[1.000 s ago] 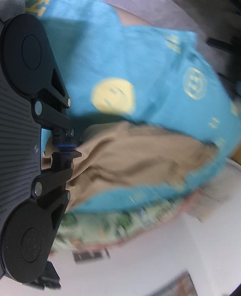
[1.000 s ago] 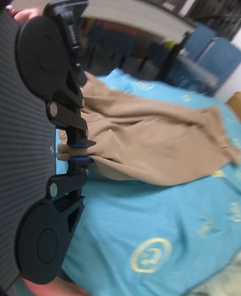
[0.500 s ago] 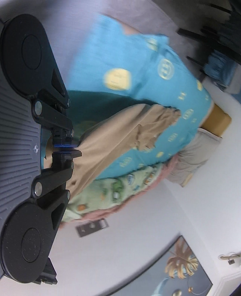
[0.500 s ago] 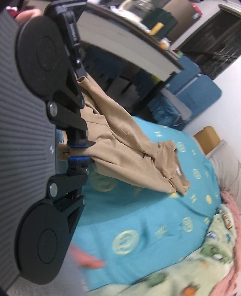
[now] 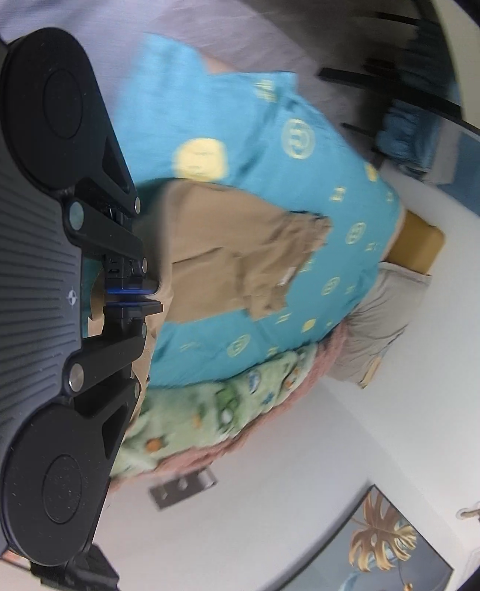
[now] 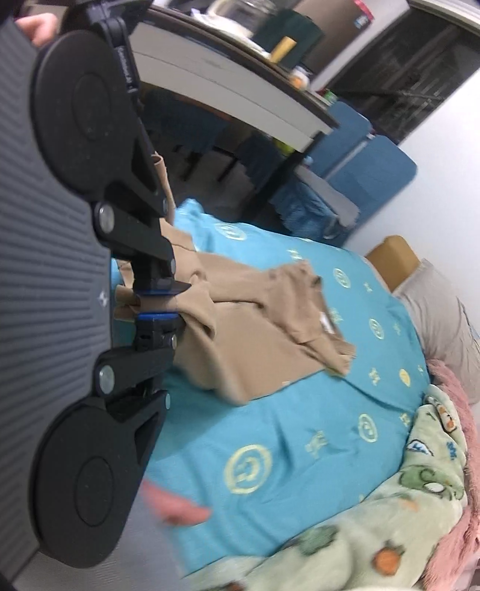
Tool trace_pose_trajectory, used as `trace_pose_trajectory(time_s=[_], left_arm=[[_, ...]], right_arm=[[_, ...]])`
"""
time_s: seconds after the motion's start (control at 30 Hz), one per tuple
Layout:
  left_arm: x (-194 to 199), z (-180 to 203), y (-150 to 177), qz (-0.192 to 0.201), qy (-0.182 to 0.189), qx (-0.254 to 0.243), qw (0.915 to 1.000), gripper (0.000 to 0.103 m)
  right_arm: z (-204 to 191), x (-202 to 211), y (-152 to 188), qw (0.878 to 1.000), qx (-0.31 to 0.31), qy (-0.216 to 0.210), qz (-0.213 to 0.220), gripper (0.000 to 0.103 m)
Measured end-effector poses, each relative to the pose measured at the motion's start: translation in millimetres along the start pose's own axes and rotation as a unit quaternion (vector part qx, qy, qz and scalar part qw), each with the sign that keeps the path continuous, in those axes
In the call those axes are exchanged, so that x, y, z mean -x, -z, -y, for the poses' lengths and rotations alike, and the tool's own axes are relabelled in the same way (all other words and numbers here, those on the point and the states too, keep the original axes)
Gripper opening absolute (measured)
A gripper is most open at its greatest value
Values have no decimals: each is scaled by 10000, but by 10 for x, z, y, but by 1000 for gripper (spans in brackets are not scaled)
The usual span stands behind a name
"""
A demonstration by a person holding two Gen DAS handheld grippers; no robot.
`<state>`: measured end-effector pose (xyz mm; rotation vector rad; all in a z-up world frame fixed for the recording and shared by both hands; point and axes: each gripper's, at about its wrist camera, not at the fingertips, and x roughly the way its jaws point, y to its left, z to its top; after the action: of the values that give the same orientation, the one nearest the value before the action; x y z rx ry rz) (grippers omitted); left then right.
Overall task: Fold clothes
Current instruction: 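Lay the hem over the shirt body near the collar with both grippers, then open both grippers and pull back from the folded tan shirt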
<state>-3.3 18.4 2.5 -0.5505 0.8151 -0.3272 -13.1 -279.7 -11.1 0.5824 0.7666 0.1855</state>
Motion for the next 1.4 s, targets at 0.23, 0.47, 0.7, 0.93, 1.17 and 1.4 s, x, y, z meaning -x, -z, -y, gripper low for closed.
trace_pose_trajectory(time_s=[0.23, 0.47, 0.7, 0.93, 1.17, 1.4], left_arm=[[-794, 174, -728, 385, -550, -383, 9970, 4], [-1766, 60, -1058, 576, -1181, -925, 9870, 4], [-2636, -279, -923, 55, -1699, -1318, 9766, 5], [-2715, -335, -886, -144, -1744, -1307, 9758, 17], [-2122, -5, -795, 317, -1536, -1773, 9716, 95], [-1411, 372, -547, 987, -1460, -2412, 9543, 103]], right_arm=[[47, -970, -613, 9993, 154, 313, 126, 13], [263, -1959, -956, 9980, 291, 524, 199, 13], [574, -2766, -840, 9926, 654, 992, -248, 13], [613, -2804, -848, 9921, 601, 1040, -372, 15], [325, -2274, -769, 9899, 1025, 959, 214, 74], [-44, -1531, -526, 9755, 1632, 918, 1157, 86]])
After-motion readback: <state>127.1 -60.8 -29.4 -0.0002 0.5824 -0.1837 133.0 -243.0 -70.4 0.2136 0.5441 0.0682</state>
